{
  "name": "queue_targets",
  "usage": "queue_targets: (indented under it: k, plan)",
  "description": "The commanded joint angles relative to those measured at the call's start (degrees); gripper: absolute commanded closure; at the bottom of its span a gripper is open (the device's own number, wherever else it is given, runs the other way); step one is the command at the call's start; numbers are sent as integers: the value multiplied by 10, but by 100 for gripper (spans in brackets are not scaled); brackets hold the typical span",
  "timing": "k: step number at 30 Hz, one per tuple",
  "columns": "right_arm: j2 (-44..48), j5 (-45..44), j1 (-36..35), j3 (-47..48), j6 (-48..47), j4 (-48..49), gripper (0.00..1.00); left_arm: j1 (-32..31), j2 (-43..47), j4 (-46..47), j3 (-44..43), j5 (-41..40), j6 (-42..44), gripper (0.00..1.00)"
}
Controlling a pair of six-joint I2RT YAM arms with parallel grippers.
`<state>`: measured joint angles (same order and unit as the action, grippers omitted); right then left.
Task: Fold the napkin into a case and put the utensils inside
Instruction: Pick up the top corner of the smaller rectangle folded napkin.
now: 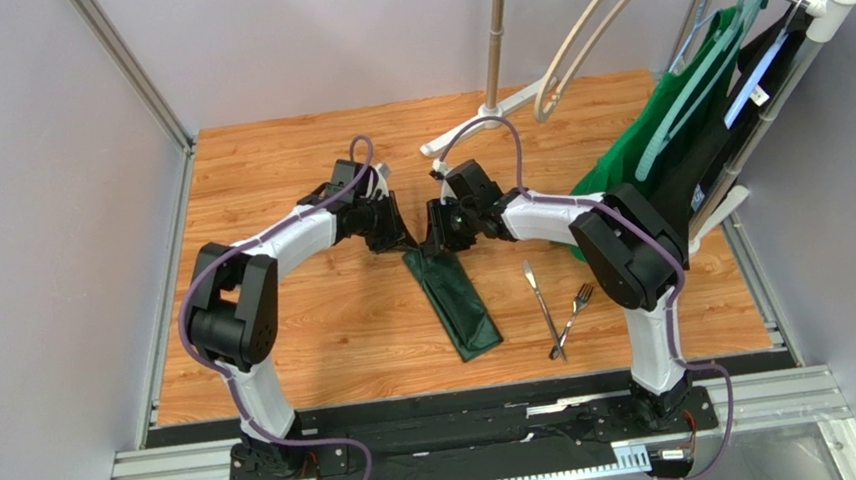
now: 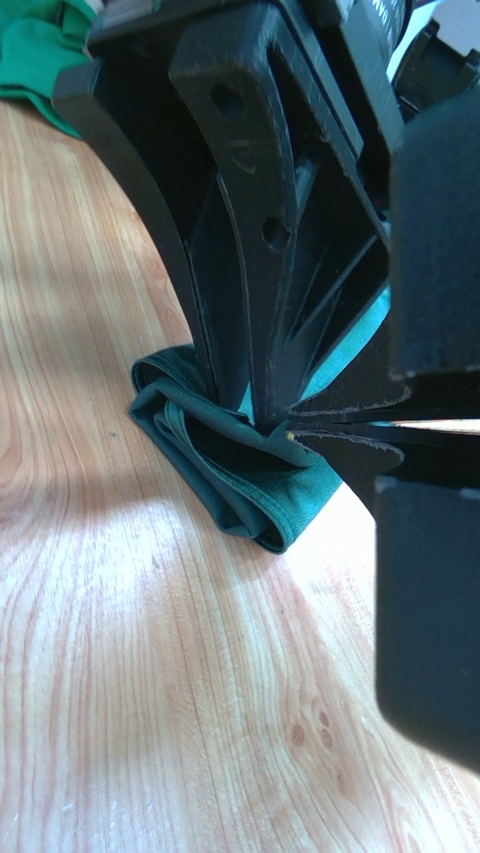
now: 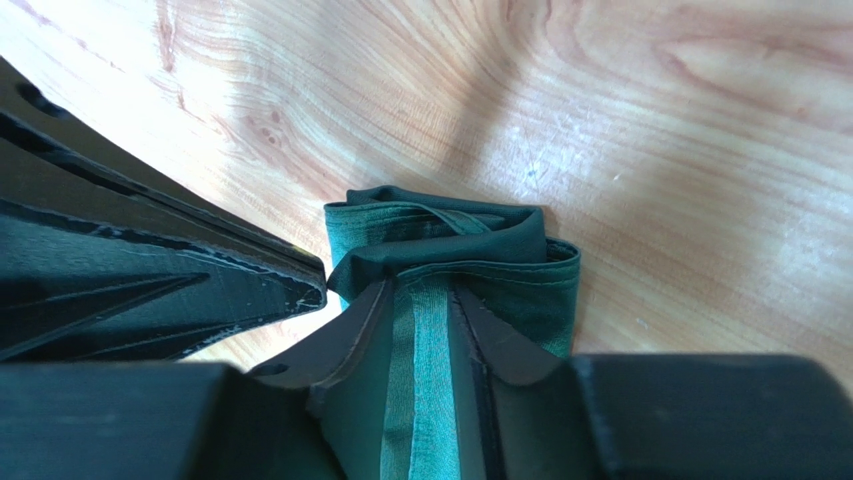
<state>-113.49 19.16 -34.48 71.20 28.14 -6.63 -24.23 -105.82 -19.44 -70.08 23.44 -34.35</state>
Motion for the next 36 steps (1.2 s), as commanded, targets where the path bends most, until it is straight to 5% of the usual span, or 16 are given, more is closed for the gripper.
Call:
queue_targets:
  k: [1, 11, 17, 21, 33, 36]
  plan:
    - [-14, -13, -4, 30, -14, 10, 71, 2, -5, 12, -8, -8, 3, 100]
    - [-61, -22, -4, 55, -22, 6, 77, 2, -4, -1, 6, -68, 15, 100]
    - [-82, -38, -7, 69, -34, -20, 81, 2, 9, 2, 13, -79, 17, 73]
    - [-70, -46, -8, 85, -46, -43, 100, 2, 18, 5, 16, -75, 12, 67]
    - [31, -17, -5, 61, -43, -65, 100, 2, 14, 7, 4, -71, 10, 52]
    - [34, -11, -3, 51, -50, -58, 89, 2, 9, 5, -8, -73, 11, 51]
